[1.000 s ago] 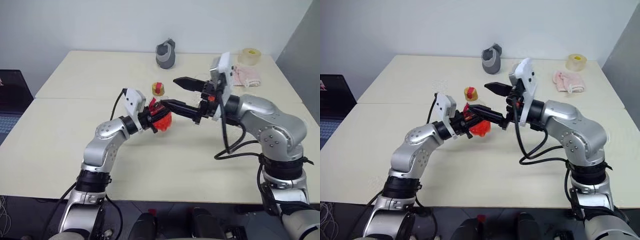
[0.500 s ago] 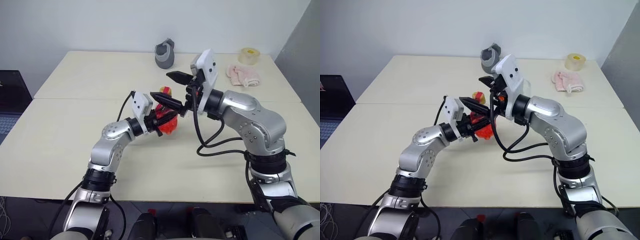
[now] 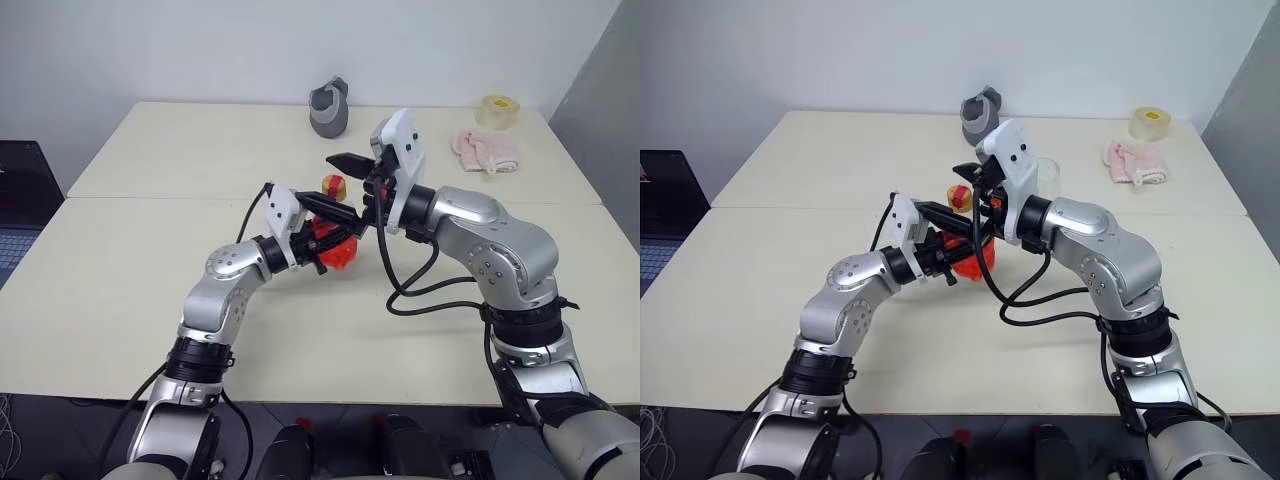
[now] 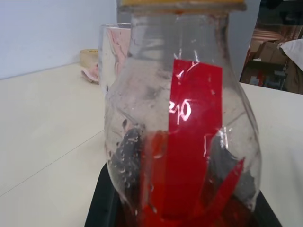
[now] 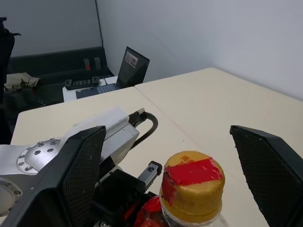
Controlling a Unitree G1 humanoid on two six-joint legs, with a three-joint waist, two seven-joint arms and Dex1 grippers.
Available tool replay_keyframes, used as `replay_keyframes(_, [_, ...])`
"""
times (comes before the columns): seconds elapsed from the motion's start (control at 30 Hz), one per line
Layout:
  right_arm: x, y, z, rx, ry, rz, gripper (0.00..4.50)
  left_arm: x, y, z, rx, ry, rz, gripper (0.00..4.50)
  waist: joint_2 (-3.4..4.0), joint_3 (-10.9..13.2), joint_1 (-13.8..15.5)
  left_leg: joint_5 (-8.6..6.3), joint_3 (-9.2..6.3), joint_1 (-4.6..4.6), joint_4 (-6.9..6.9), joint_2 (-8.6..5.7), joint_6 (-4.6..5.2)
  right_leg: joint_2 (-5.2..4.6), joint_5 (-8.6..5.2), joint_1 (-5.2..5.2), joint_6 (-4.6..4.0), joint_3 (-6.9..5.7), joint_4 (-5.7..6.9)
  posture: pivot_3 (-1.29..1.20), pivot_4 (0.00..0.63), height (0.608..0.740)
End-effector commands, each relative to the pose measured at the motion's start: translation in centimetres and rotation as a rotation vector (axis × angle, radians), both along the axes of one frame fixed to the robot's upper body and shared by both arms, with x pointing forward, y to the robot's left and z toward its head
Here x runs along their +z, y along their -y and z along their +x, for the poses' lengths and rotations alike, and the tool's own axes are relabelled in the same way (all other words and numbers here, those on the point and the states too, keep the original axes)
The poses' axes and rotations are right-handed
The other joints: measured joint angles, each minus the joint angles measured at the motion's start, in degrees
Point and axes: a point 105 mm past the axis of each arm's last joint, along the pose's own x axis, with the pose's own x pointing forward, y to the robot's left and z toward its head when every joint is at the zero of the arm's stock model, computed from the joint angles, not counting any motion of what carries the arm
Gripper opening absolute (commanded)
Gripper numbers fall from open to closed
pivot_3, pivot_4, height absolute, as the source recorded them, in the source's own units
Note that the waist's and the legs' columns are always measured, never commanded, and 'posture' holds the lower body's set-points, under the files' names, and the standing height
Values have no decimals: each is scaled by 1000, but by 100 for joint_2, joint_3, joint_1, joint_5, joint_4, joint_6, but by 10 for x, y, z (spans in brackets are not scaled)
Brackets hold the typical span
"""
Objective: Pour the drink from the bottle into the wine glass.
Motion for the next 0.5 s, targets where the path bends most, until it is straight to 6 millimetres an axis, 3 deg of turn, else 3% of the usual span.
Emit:
replay_keyframes(0.03, [9, 3, 0, -10, 5, 39, 4500, 24, 5, -4, -25, 97, -18, 1043, 0, 0, 0, 0, 0, 0, 0, 0, 0, 0, 0, 0, 0, 0, 0, 0, 150, 740])
replay_keyframes(0.07, [9, 3, 0, -9, 2, 43, 4500, 24, 5, -4, -26, 96, -16, 1043, 0, 0, 0, 0, 0, 0, 0, 0, 0, 0, 0, 0, 0, 0, 0, 0, 150, 740])
replay_keyframes(0.13, [11, 2, -1, -4, -11, 62, 3966, 24, 4, -3, -23, 91, -15, 1043, 0, 0, 0, 0, 0, 0, 0, 0, 0, 0, 0, 0, 0, 0, 0, 0, 150, 740])
replay_keyframes(0.4, [13, 1, -5, 21, -34, 89, 1251, 26, 4, -3, -28, 101, -10, 1043, 0, 0, -1, 0, 1, 0, 0, -1, 0, 0, 0, 0, 0, 1, 0, 0, 150, 740])
replay_keyframes(0.5, [12, 1, -6, 36, -29, 82, 1253, 22, 3, -4, -32, 93, -2, 1043, 0, 0, -3, 0, 0, 0, 0, 0, 0, 0, 0, 0, 0, 0, 0, 0, 150, 740])
